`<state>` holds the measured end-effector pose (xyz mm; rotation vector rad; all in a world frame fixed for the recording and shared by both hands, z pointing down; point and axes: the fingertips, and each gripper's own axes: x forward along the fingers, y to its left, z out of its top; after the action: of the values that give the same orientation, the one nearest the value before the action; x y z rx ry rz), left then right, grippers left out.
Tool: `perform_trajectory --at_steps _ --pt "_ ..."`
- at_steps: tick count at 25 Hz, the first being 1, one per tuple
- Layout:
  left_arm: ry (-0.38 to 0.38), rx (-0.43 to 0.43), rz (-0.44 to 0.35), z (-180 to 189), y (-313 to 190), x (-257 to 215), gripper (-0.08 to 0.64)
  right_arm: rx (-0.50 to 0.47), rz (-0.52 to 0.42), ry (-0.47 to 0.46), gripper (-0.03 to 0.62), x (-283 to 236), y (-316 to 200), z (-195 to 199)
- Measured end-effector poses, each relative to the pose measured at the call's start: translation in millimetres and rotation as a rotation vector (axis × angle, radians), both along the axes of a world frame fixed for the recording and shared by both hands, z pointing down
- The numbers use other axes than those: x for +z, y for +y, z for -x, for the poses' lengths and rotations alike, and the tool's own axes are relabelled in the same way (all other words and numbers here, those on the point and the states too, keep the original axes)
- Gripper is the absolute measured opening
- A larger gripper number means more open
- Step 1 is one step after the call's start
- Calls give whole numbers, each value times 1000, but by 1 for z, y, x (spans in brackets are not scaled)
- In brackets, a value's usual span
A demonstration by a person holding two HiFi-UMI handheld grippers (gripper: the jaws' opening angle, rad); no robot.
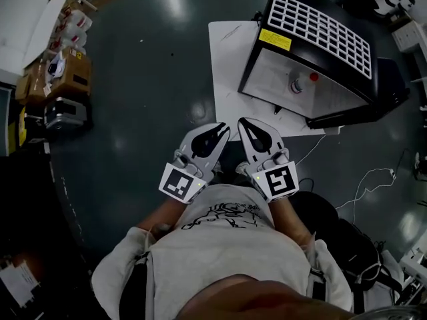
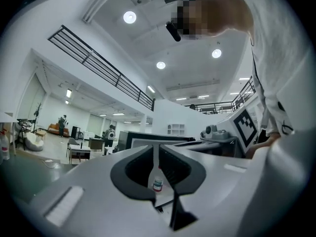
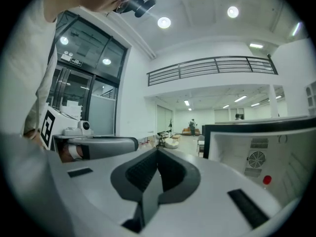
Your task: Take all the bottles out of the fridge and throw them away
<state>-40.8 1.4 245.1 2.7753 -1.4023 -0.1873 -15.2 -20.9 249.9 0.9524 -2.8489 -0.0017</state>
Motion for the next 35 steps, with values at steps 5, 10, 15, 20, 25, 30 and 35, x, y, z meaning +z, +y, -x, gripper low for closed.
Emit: perform_trajectory --at_steps 5,10,15,20,25,30,35 --pt "7 61 39 -34 -3 0 38 58 -5 -6 9 -4 -2 -33" --pt "11 120 -4 -68 -7 -7 18 121 -6 -12 9 -5 -4 -70" --pt "14 156 -14 -96 -12 -9 9 159 -14 -18 9 -4 -5 -102" --pt "13 178 -18 -124 -16 -13 9 193 -6 -22 9 -5 -6 -133" --pt "12 203 -15 -152 -17 -15 9 221 7 -24 9 -6 -7 -161" --pt "15 219 -1 -174 -18 -10 9 243 5 -24 9 -3 -8 -185" --pt "13 230 13 -187 -19 -7 9 267 11 -21 9 1 -7 -201"
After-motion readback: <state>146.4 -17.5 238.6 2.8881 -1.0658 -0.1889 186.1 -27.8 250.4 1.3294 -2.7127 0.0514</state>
